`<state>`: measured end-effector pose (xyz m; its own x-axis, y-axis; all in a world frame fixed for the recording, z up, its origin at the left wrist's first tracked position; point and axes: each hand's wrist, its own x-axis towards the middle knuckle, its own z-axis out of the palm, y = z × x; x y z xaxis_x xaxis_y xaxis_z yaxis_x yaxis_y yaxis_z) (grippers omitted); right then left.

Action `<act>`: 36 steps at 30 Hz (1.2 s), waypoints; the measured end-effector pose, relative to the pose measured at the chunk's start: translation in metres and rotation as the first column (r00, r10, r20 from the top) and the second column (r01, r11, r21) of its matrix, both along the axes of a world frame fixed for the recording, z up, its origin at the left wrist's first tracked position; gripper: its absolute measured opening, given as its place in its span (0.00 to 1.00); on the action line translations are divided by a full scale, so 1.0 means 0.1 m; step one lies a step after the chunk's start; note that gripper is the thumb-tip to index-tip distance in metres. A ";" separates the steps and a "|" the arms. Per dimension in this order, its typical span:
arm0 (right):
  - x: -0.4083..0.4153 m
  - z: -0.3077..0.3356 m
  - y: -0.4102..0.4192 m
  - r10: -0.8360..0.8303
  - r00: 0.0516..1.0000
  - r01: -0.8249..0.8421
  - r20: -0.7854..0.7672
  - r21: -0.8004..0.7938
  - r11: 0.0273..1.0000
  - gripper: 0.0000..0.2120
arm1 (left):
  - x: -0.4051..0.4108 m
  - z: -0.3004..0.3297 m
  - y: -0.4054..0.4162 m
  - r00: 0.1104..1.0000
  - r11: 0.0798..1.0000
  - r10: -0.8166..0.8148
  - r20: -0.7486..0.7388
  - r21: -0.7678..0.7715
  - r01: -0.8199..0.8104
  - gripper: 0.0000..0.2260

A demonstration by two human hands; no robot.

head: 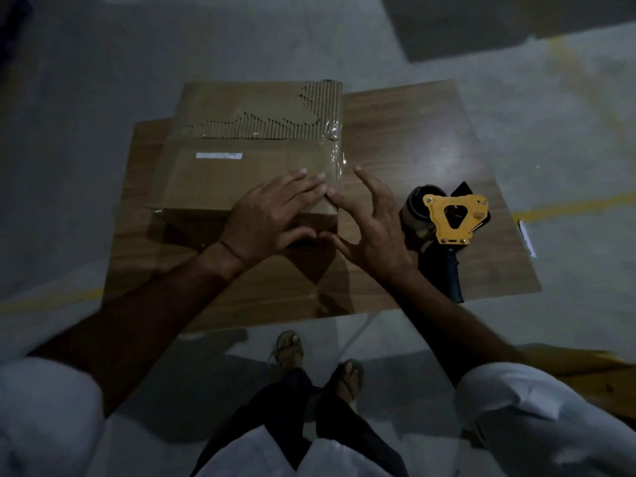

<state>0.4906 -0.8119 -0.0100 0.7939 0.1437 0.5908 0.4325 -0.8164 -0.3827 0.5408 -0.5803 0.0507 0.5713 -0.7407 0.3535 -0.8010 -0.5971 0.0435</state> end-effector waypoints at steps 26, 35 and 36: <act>0.10 0.33 -0.01 0.052 0.998 -0.054 0.024 0.085 0.995 0.19 | 0.20 0.37 0.10 0.960 0.992 -0.108 -0.258 -0.088 0.088 0.17; 0.05 0.39 -0.18 0.185 0.980 -0.191 -0.075 -0.086 0.978 0.25 | 0.05 0.28 0.01 0.987 1.000 -0.012 -0.161 -0.018 0.009 0.25; 0.11 0.46 -0.27 0.247 0.966 -0.255 -0.082 -0.111 0.961 0.23 | 0.04 0.29 -0.05 0.987 0.998 0.010 -0.162 -0.057 -0.019 0.24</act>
